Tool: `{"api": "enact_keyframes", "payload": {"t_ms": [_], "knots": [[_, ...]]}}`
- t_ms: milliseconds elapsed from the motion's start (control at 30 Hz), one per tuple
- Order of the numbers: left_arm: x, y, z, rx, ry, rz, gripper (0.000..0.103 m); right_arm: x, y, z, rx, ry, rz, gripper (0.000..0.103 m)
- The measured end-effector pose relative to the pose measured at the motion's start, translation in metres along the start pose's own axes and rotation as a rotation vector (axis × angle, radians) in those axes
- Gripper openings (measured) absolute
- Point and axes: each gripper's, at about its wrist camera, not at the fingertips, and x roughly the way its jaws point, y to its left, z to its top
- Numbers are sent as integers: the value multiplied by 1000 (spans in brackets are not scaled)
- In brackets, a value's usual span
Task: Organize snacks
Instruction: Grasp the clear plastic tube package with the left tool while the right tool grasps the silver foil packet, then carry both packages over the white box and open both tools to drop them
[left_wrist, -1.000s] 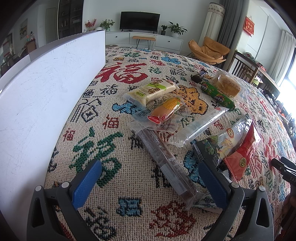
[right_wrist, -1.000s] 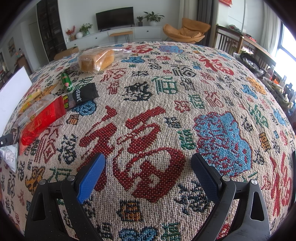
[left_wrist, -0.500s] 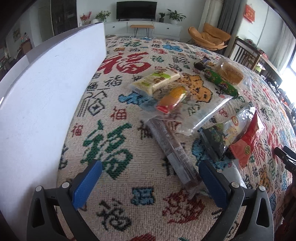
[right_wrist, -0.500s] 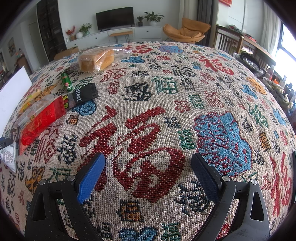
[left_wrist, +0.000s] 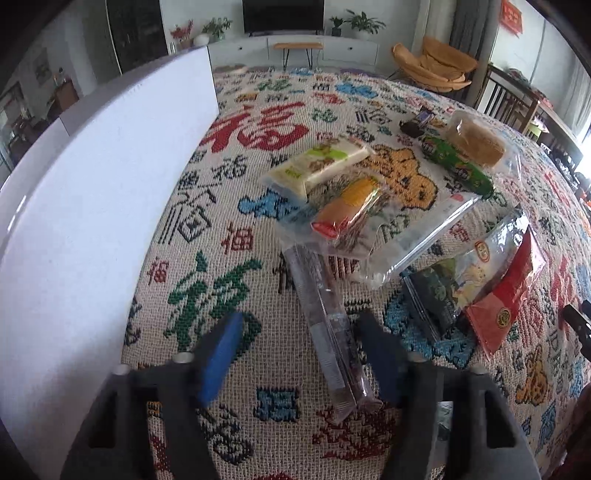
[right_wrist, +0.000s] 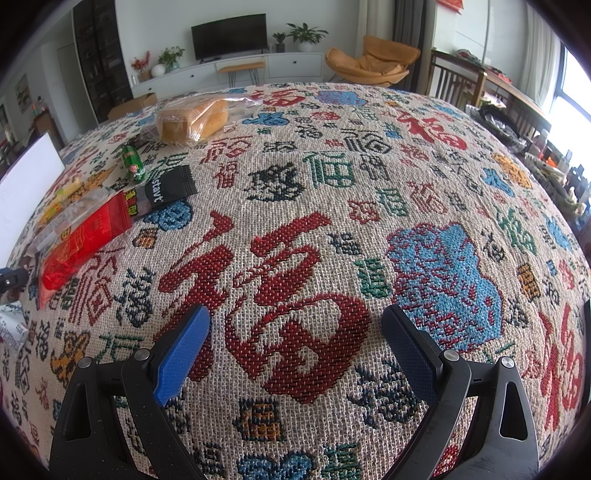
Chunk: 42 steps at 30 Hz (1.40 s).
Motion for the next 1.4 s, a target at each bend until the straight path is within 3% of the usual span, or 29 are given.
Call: {"api": "enact_keyframes", "payload": {"t_ms": [33, 200, 233, 300, 367, 467, 633, 667, 700, 733, 933, 1033, 1167, 1333, 1367, 1400], "knots": [[-3, -1, -2, 14, -3, 2, 17, 0, 0, 0, 0, 0, 1, 96], [-27, 14, -33, -36, -25, -113, 17, -1, 1, 0, 1, -3, 17, 96], [-36, 17, -41, -51, -37, -136, 17, -6, 3, -3, 2, -6, 60, 95], [-53, 22, -55, -72, -63, -174, 17, -27, 15, -13, 18, -29, 276, 94], [-69, 24, -64, -74, -86, -197, 17, -55, 58, -26, -73, -58, 476, 94], [-95, 26, -70, -88, -117, -242, 17, -82, 146, -37, -314, -79, 613, 93], [-146, 35, -80, -107, -183, -298, 17, -56, 241, -35, -511, -70, 552, 92], [-156, 39, -82, -113, -193, -306, 17, -47, 248, -34, -527, -56, 539, 74], [-165, 43, -84, -118, -204, -311, 17, -42, 253, -34, -535, -31, 531, 45], [-173, 47, -86, -124, -215, -314, 17, -39, 256, -34, -528, -9, 515, 30], [-214, 91, -79, -200, -279, -349, 17, -63, 233, -24, -449, -23, 540, 24], [-229, 127, -68, -244, -322, -293, 17, -92, 234, 0, -434, -68, 588, 24], [-240, 180, -62, -303, -357, -136, 17, -135, 264, 40, -409, -124, 709, 24], [-220, 224, -58, -321, -273, 87, 22, -179, 337, 82, -404, -157, 911, 25], [-214, 228, -57, -318, -245, 134, 39, -182, 352, 88, -394, -147, 942, 30], [-209, 231, -57, -317, -225, 184, 70, -182, 365, 92, -380, -132, 956, 35]]}}
